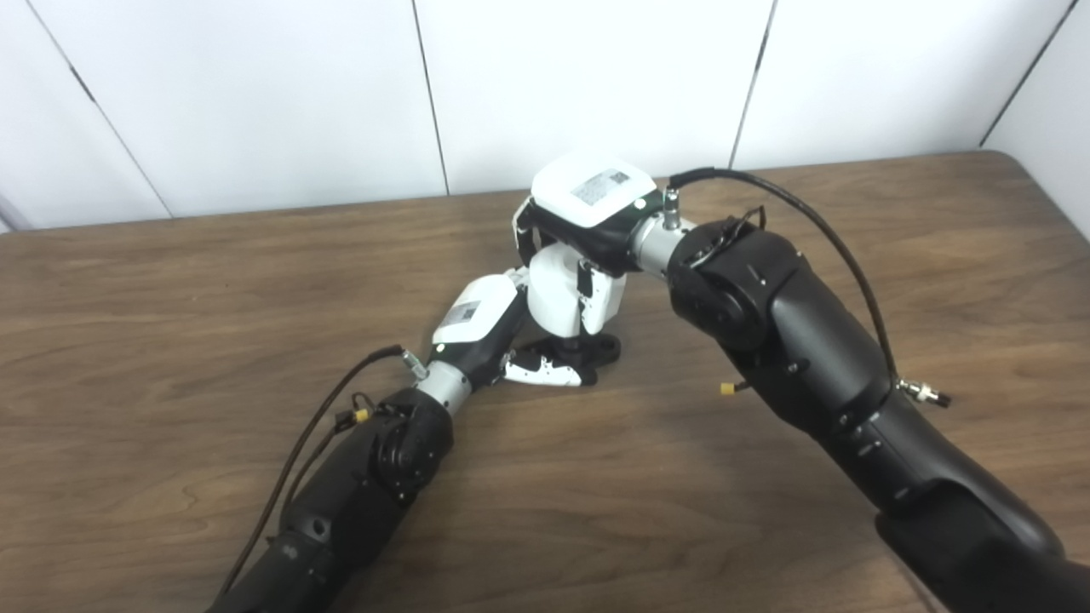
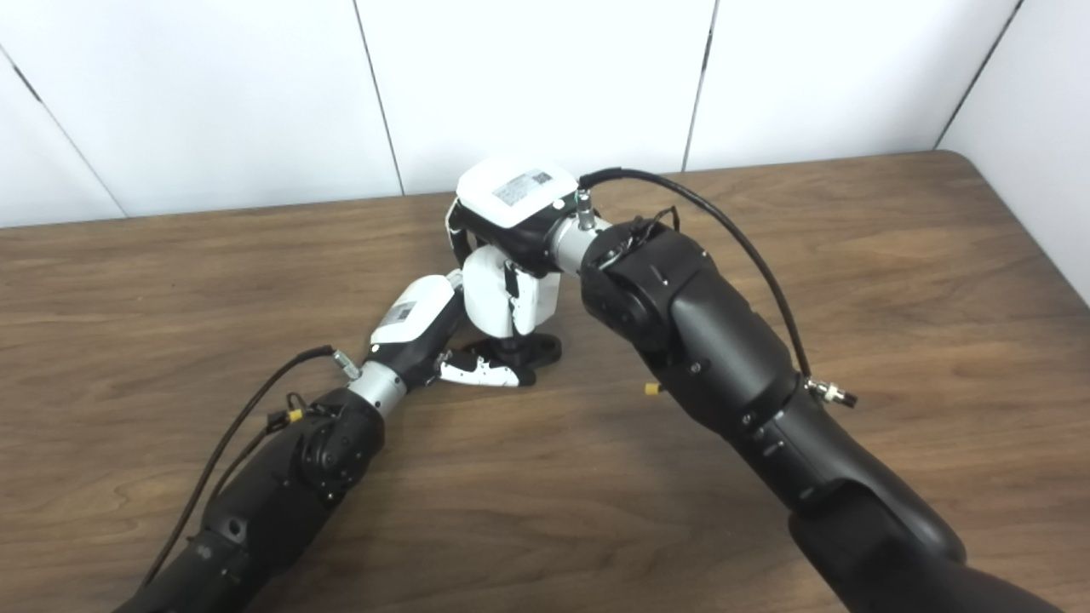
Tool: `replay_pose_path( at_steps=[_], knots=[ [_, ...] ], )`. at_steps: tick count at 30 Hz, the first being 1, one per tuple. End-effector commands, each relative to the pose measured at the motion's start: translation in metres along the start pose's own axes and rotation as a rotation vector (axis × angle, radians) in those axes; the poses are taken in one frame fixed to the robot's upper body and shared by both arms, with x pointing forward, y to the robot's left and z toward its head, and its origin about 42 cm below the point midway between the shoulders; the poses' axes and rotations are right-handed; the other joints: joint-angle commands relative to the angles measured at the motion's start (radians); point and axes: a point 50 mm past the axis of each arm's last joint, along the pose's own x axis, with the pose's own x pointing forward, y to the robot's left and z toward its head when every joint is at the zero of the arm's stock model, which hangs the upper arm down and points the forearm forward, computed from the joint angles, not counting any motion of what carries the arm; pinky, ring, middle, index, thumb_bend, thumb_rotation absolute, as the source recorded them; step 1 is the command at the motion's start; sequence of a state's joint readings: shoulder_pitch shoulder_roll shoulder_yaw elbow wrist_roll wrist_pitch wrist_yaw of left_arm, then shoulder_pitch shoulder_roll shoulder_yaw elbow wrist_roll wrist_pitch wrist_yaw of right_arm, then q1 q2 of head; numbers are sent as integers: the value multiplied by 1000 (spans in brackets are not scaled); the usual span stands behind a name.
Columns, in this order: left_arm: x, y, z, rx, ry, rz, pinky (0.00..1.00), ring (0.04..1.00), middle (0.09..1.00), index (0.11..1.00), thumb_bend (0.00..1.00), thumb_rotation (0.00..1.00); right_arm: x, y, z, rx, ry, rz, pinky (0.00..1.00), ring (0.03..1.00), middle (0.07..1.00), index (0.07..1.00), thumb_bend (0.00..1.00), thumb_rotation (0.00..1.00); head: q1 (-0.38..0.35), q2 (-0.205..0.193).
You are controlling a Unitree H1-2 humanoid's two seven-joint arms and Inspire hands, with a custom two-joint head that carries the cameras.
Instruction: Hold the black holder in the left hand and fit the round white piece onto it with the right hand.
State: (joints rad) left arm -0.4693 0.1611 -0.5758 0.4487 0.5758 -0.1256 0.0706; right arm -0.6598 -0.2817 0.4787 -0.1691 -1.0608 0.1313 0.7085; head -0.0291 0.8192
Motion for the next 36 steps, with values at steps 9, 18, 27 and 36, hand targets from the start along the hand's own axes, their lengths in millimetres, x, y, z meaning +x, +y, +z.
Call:
replay_pose_path(
  at_steps=[9, 18, 27, 36],
  knots=[
    [-18, -51, -9, 27, 70, -225, 936, 969, 908, 481, 525, 63, 9, -23, 11, -18, -69, 129, 310, 378, 490, 516, 516, 0, -5, -1],
    [-17, -51, -9, 23, 74, -223, 946, 966, 905, 482, 525, 62, 8, -44, 2, -30, -78, 150, 317, 376, 481, 517, 516, 0, -1, 1],
    [-18, -51, -9, 18, 78, -227, 961, 973, 910, 482, 525, 62, 8, -52, 3, -5, -57, 116, 303, 372, 485, 536, 513, 0, -1, 3],
    [-17, -50, -8, 23, 81, -231, 954, 972, 909, 482, 525, 63, 6, -41, 8, -2, -89, 138, 327, 382, 489, 518, 516, 0, 1, 7]
  ],
)
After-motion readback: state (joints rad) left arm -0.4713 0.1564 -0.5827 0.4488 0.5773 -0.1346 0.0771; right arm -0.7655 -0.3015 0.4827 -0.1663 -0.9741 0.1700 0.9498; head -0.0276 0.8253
